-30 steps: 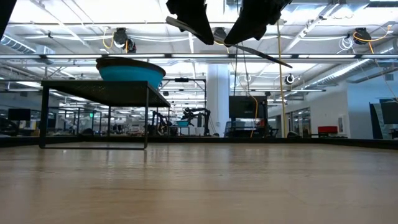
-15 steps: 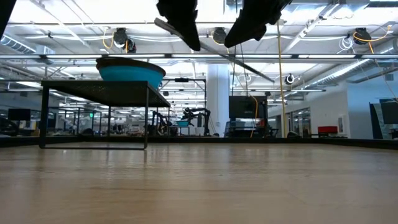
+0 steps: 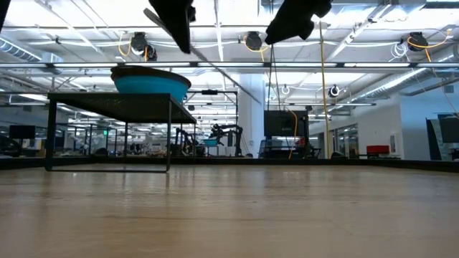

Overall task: Pick & Place Fruit
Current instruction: Put the blue knife on the shelf

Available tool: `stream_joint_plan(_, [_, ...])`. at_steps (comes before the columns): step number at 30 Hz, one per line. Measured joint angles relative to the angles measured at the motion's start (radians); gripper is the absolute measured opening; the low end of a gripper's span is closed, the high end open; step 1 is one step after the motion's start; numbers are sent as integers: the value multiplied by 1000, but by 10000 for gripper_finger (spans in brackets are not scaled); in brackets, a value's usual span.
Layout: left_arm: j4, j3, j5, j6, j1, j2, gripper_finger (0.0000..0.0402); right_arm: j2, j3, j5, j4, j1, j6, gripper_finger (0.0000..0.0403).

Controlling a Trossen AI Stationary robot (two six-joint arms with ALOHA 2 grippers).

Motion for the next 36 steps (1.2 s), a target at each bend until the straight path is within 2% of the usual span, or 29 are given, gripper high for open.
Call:
stream_joint_plan(3, [-10,0,-54,-8,2,-56,21,-7,0,0,-22,0,26,128])
stream_joint_plan(8, [-42,0,-133,-23,16,-146,47,-9,0,-3,-45,1,46,124])
stream_joint_plan(16, [-98,0,-168,-19,53,-269,20,-10,0,-4,-49,1,46,123])
stream_joint_plan(21, [-103,-27,-215,-43,64,-347,40,-10,0,-4,-50,1,46,123])
stream_joint_plan(25, [-57,-133,-216,-76,62,-435,54,-10,0,-4,-50,1,46,123])
stream_joint_plan(32, [118,-391,-195,-116,37,-592,21,-10,0,-4,-44,0,46,123])
stream_joint_plan(36, [220,-539,-178,-147,31,-680,32,-10,0,-4,-42,0,57,123])
